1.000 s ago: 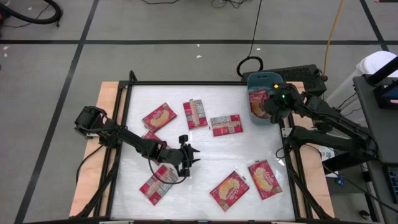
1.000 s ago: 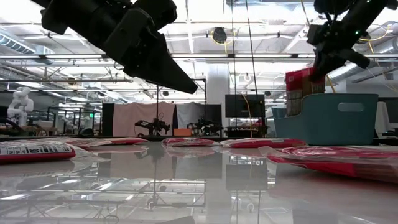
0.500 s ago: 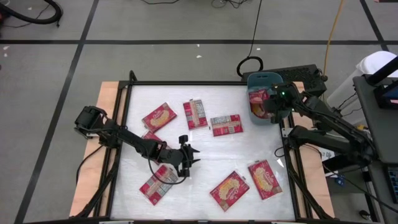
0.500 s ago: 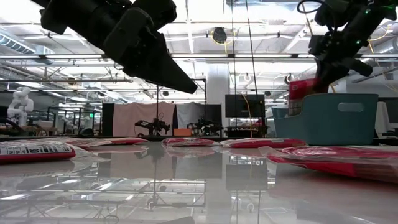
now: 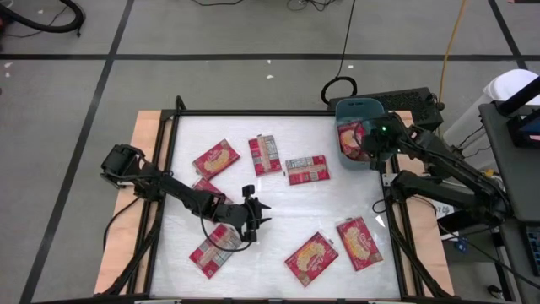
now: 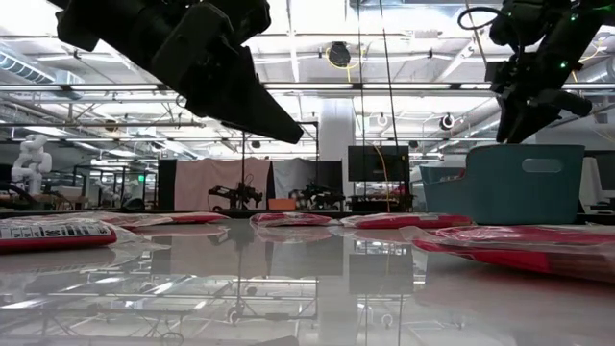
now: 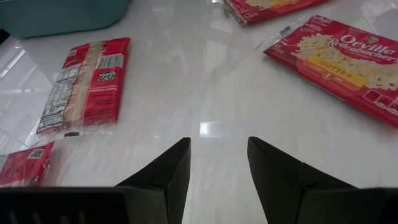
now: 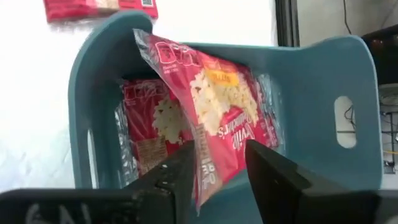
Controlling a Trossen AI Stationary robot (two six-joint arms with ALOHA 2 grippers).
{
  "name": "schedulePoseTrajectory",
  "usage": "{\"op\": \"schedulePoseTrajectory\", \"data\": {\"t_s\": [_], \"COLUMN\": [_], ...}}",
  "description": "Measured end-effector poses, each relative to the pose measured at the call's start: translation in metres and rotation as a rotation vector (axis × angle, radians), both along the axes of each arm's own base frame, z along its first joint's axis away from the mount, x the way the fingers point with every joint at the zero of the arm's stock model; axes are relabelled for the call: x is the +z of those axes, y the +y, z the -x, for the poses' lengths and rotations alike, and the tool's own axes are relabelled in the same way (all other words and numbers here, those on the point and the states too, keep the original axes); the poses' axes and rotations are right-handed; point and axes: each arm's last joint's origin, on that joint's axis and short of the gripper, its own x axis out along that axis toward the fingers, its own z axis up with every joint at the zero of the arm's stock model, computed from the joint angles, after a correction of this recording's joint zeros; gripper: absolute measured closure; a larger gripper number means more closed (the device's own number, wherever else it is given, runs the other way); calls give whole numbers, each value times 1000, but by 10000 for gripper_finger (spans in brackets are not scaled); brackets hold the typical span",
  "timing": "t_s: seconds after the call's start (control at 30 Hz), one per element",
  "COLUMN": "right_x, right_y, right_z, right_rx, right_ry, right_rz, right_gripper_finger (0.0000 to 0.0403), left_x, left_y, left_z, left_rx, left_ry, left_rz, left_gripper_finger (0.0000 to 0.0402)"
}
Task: Sort popcorn bags into baskets
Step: Put the red popcorn bag into the blue bin
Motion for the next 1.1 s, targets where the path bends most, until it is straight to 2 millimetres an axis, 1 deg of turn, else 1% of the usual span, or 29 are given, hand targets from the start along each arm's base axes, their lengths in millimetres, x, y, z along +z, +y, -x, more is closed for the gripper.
{"op": "schedulePoseTrajectory", "data": {"t_s": [0.2,0.37,0.5,0.6,0.67,0.77,0.9,0.97,1.1], "right_x": [16,37,53,59,61,60,51,44,21], "right_y": [4,11,20,26,31,39,53,62,85], "right_z": [4,9,6,0,-5,-17,-37,-48,-72], "right_rx": [-48,-148,-163,-115,-85,-41,62,104,176], "right_ry": [-95,-258,-469,-607,-656,-704,-763,-780,-794], "right_rz": [27,19,-110,-253,-333,-424,-508,-526,-522], "right_gripper_finger": [250,248,251,251,251,252,252,252,252], "left_x": [0,0,0,0,0,0,-4,-5,-10], "left_y": [0,-1,-1,-1,-1,-5,-15,-21,-34], "left_z": [0,0,0,0,0,2,8,12,23], "left_rx": [23,23,22,26,34,37,25,23,32], "left_ry": [-4,-2,-3,-4,-5,-1,35,55,110], "left_rz": [43,76,77,84,96,118,136,149,150], "left_gripper_finger": [238,238,238,238,238,238,238,238,238]}}
